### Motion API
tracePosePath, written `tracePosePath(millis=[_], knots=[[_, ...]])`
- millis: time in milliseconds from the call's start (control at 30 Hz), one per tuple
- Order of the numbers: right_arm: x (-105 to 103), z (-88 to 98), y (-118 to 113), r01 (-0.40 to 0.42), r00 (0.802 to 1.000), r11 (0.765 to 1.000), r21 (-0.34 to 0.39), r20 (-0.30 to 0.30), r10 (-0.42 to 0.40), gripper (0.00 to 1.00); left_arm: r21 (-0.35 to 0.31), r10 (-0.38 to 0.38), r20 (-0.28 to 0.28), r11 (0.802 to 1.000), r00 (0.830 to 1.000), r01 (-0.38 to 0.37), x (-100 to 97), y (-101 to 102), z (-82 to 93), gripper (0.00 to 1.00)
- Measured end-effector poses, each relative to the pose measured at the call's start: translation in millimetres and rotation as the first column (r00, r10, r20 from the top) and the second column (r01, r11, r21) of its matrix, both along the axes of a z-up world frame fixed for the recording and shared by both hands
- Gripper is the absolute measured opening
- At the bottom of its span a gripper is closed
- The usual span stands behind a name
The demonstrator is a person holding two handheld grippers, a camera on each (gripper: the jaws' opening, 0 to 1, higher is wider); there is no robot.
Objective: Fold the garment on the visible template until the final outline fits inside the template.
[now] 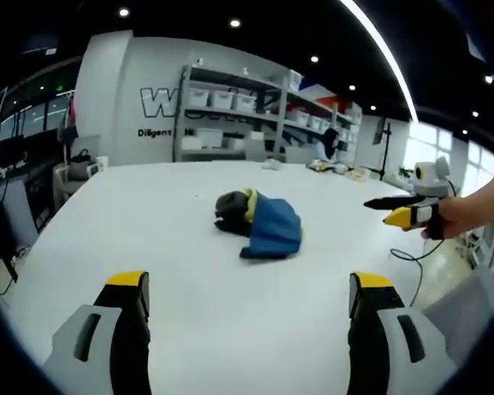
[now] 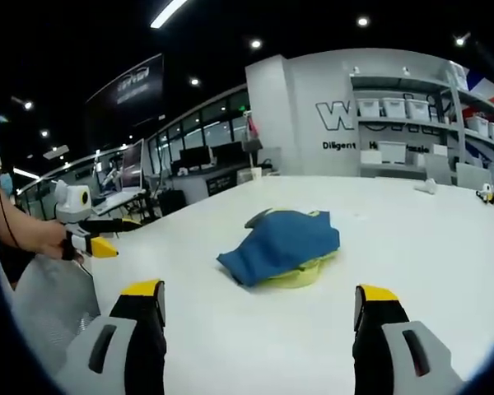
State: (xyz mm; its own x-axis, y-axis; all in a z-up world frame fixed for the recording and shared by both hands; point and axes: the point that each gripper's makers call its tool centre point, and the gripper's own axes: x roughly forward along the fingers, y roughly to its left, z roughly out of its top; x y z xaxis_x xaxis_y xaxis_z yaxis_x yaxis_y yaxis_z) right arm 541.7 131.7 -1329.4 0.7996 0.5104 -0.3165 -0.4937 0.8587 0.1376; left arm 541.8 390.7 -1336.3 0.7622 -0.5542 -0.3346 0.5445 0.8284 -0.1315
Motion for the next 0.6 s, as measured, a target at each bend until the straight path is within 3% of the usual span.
tracePosePath(millis=[600], knots=[[5.5, 0.4, 10.6, -0.016, 1.000, 1.000, 0.000, 0.003, 0.016, 0.91, 0.000, -0.006, -0.006, 1.000, 1.000, 0.006, 0.5, 2.4, -1.4, 0.98]])
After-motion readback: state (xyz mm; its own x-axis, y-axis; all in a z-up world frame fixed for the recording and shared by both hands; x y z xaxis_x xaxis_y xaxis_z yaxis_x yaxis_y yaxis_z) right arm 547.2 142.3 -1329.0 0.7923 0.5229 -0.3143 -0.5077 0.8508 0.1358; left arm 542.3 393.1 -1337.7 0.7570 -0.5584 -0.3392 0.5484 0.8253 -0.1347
